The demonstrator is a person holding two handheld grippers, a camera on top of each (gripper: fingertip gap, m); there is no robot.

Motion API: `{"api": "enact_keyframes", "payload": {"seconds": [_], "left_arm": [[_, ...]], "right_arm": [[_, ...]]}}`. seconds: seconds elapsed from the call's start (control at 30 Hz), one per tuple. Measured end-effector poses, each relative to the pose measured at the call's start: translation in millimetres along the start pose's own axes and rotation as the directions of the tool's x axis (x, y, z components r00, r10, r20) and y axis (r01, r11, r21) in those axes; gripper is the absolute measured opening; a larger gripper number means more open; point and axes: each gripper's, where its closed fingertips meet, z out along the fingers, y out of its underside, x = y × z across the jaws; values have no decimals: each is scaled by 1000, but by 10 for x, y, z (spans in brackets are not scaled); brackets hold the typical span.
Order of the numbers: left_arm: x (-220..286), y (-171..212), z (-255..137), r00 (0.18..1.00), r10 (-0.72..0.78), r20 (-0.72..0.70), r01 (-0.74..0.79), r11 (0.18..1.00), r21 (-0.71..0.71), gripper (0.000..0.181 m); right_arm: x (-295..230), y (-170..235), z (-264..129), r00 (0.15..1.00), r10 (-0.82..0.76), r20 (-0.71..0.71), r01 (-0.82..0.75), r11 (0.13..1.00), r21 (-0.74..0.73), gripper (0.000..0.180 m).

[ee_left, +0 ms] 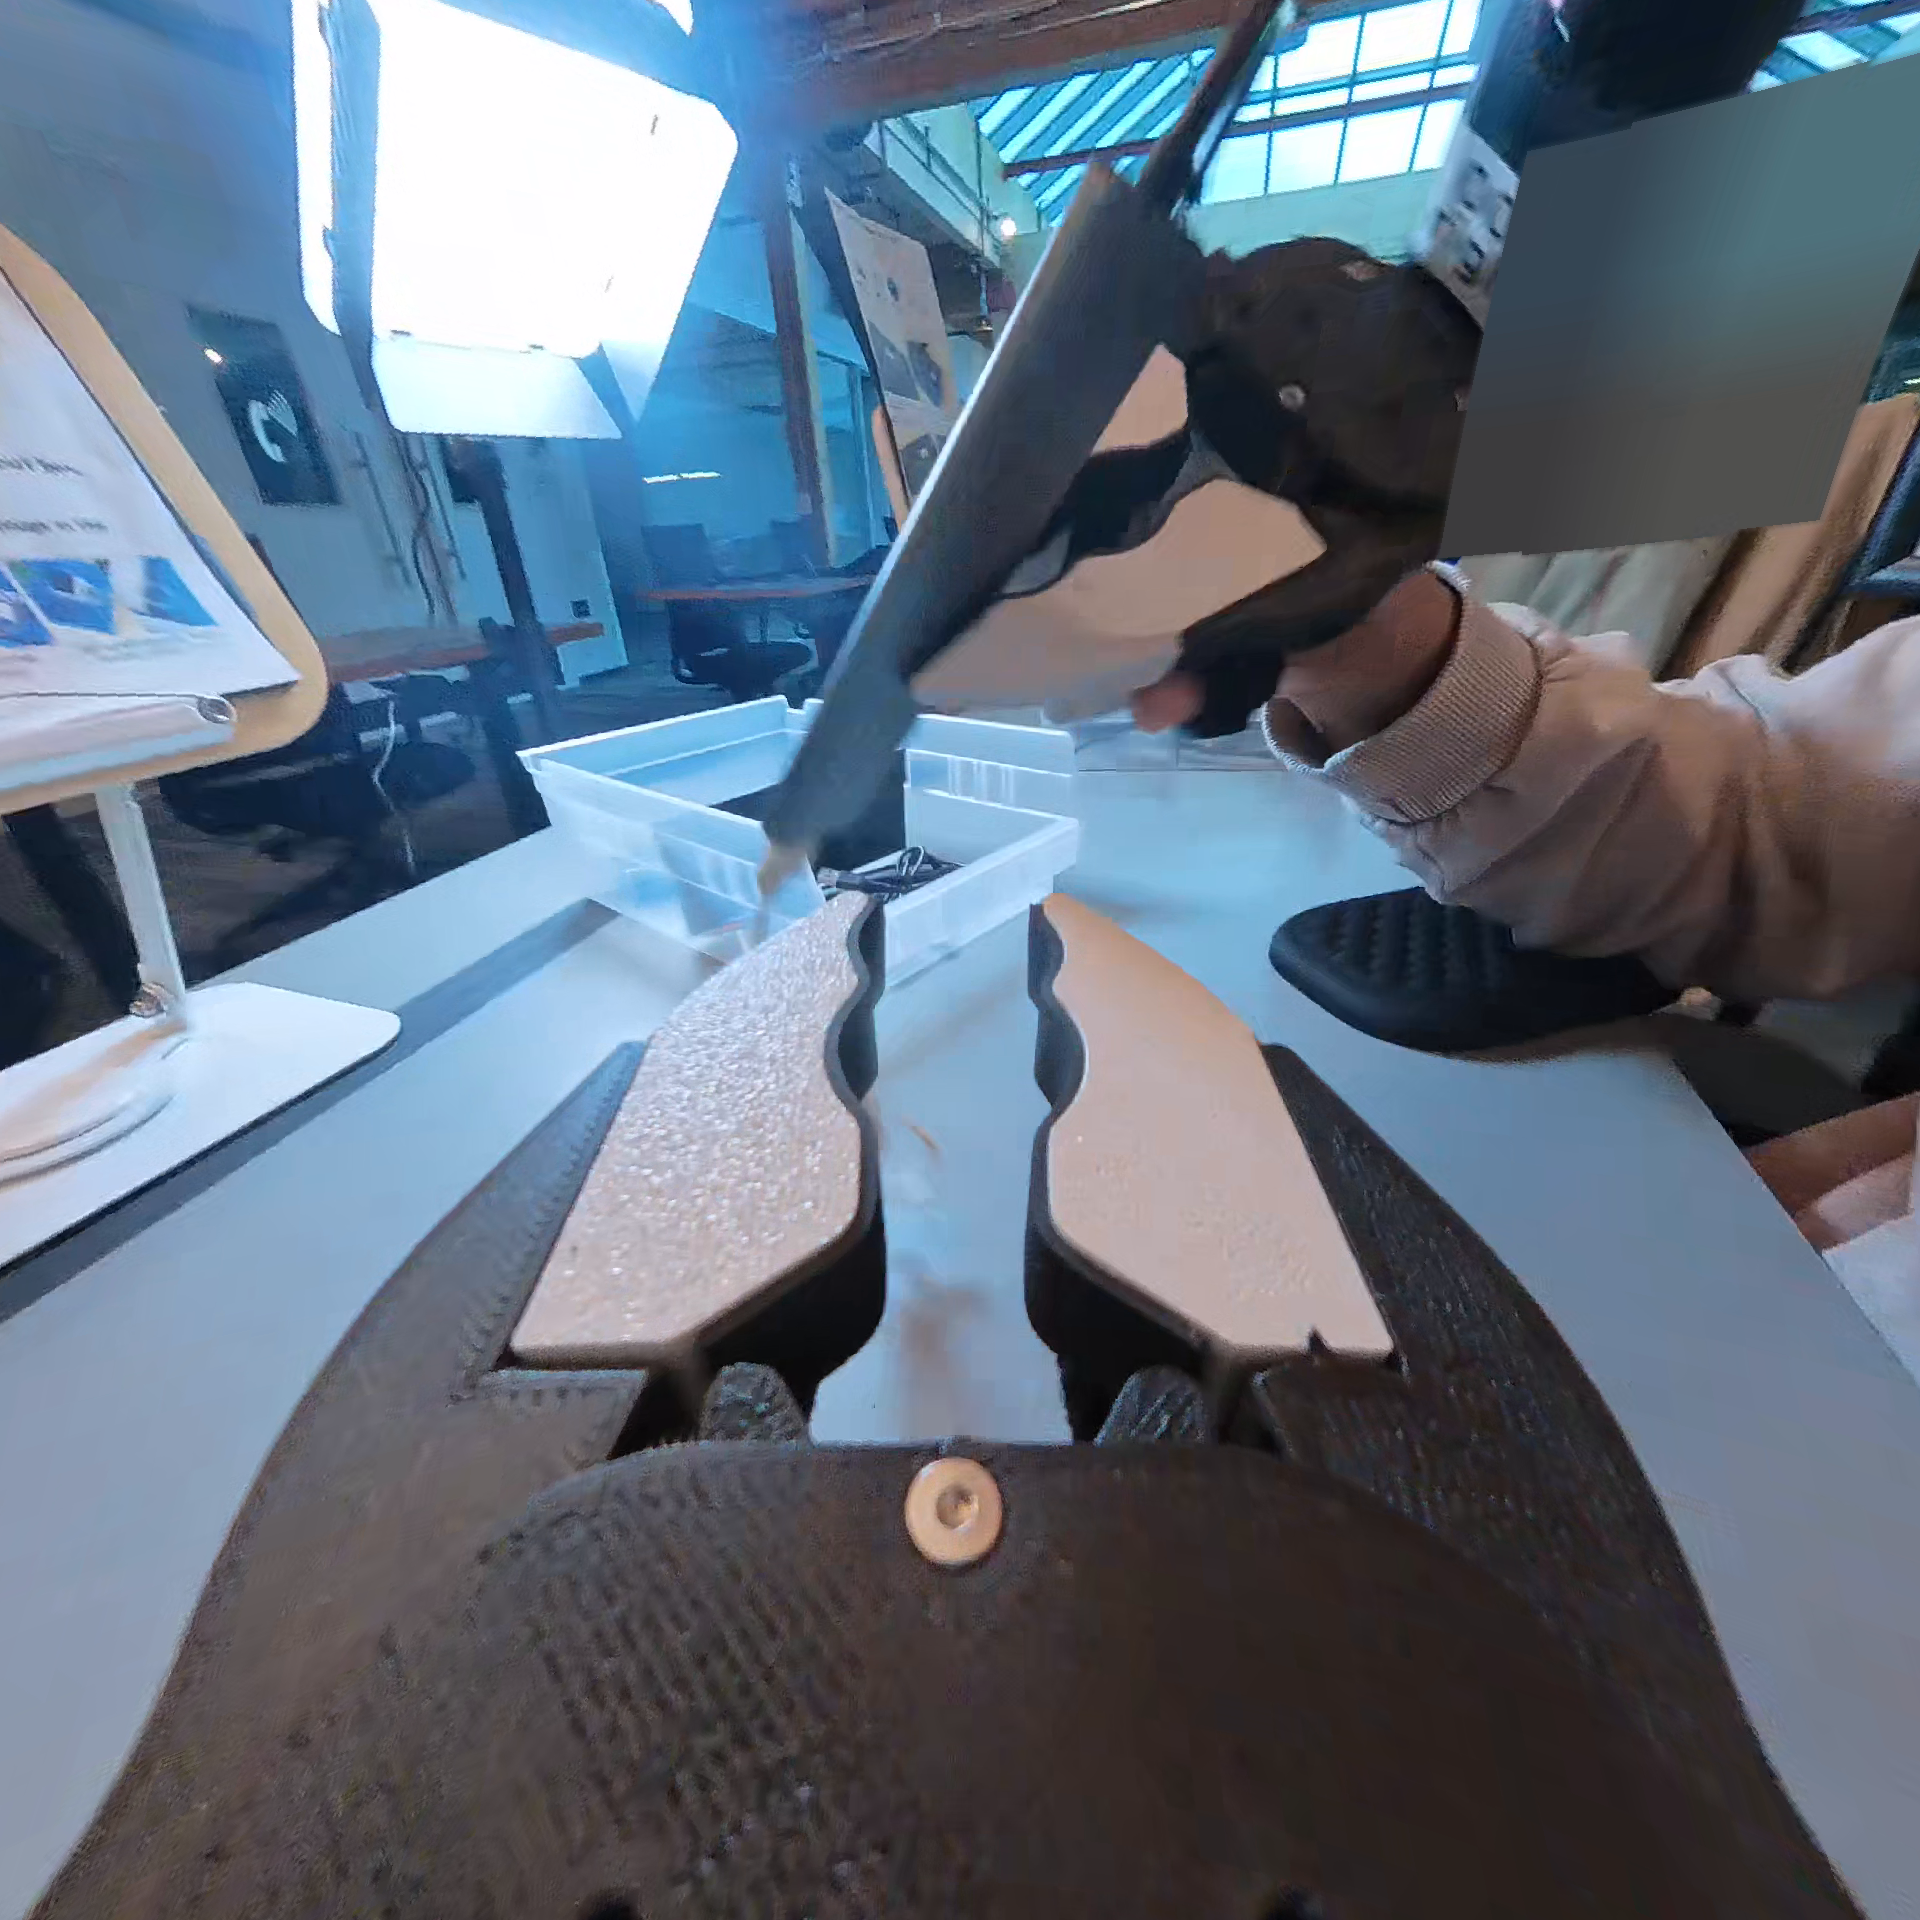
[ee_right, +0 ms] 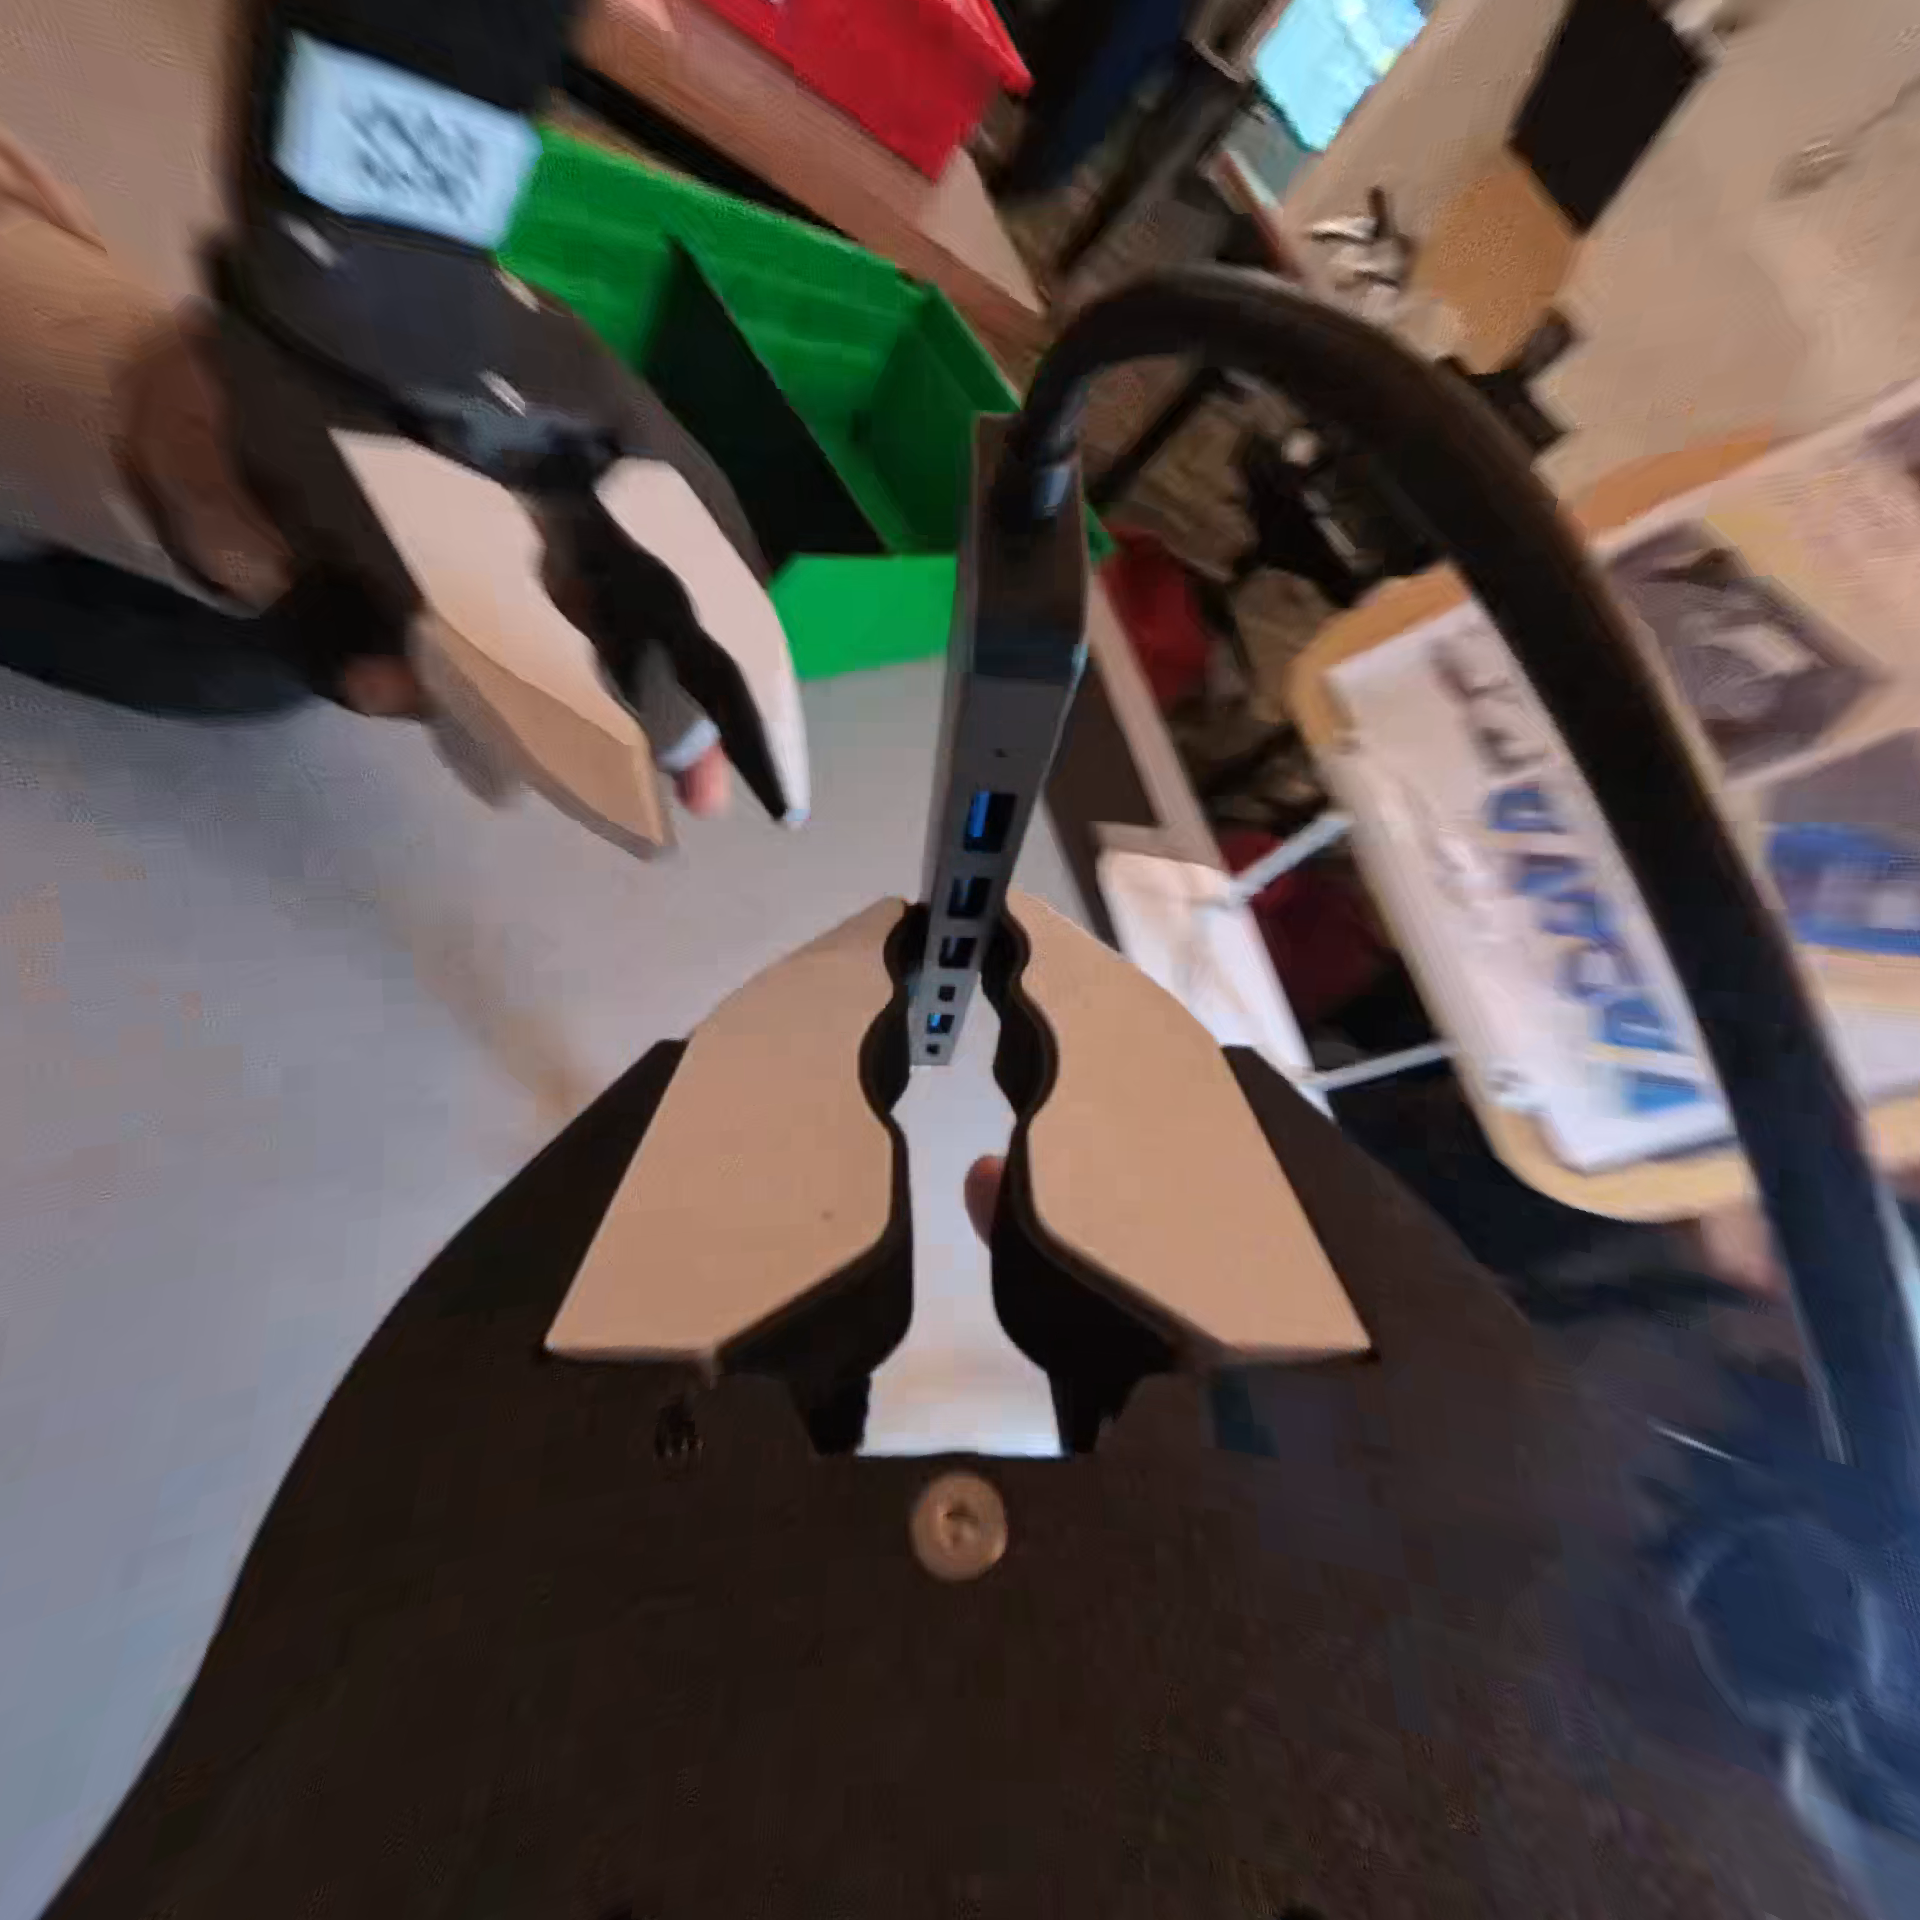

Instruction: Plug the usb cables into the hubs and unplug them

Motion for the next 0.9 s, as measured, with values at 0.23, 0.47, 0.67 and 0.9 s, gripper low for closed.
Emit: {"api": "enact_keyframes", "payload": {"seconds": [0.23,0.47,0.67,0.9], "left_arm": [[-97,-159,-21,821,-542,-178,568,808,157,29],[-238,151,-18,635,-753,-169,769,637,50,24],[-190,428,23,583,-808,-89,803,589,-93,31],[-146,310,10,640,-757,-131,754,652,-79,15]], "right_arm": [[226,20,27,592,-638,-493,629,748,-212,11],[-449,210,463,482,-760,-437,807,579,-117,11],[-634,264,458,460,-787,-411,847,528,-62,11],[-610,221,421,474,-762,-442,839,543,-36,11]]}}
